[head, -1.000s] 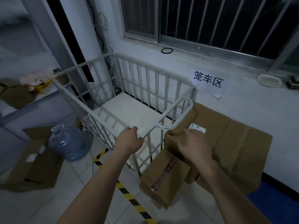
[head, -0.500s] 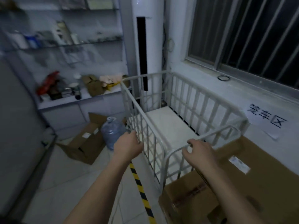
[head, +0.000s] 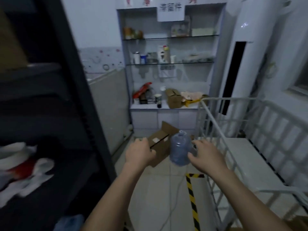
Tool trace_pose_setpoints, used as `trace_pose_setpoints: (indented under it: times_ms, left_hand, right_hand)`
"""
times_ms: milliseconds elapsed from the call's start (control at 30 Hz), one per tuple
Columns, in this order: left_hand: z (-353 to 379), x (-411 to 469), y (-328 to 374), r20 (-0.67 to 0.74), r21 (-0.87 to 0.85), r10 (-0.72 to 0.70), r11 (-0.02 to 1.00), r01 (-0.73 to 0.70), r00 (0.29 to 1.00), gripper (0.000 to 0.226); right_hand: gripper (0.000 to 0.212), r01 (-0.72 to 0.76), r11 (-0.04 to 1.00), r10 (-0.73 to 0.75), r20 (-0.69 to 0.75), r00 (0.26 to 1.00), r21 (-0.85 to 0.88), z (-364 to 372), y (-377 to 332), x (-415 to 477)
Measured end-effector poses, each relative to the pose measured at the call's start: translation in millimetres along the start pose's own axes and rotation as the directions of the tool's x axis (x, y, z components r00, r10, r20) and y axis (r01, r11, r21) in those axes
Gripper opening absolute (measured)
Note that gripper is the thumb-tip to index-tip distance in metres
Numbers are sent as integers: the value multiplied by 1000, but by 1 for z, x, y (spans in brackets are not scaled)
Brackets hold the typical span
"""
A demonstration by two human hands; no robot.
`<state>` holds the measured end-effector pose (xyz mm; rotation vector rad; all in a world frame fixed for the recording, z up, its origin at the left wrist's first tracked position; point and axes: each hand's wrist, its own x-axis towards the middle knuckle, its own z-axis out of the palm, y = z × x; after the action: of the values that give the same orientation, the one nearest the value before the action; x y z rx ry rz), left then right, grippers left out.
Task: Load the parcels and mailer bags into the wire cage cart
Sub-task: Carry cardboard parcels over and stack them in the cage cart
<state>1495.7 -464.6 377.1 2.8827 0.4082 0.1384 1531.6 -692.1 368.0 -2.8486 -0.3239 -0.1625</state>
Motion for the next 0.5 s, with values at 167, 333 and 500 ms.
trace_pose_setpoints:
  times_ms: [167, 333, 500]
  left_hand:
    - [-14, -48, -70, -21, 18, -192, 981, 192, 981, 41]
    - [-26, -99, -120, -66, -40, -284, 959, 282, 956, 32]
    - [-40, -137, -134, -177, 24, -304, 950, 313, 936, 30]
  right_hand:
    - [51, 210, 977, -211, 80, 974, 26, 27, -97, -3]
    - [52, 409, 911, -412, 137, 901, 48, 44, -175, -16]
    - [55, 519, 850, -527, 178, 831, 94, 54, -212, -33]
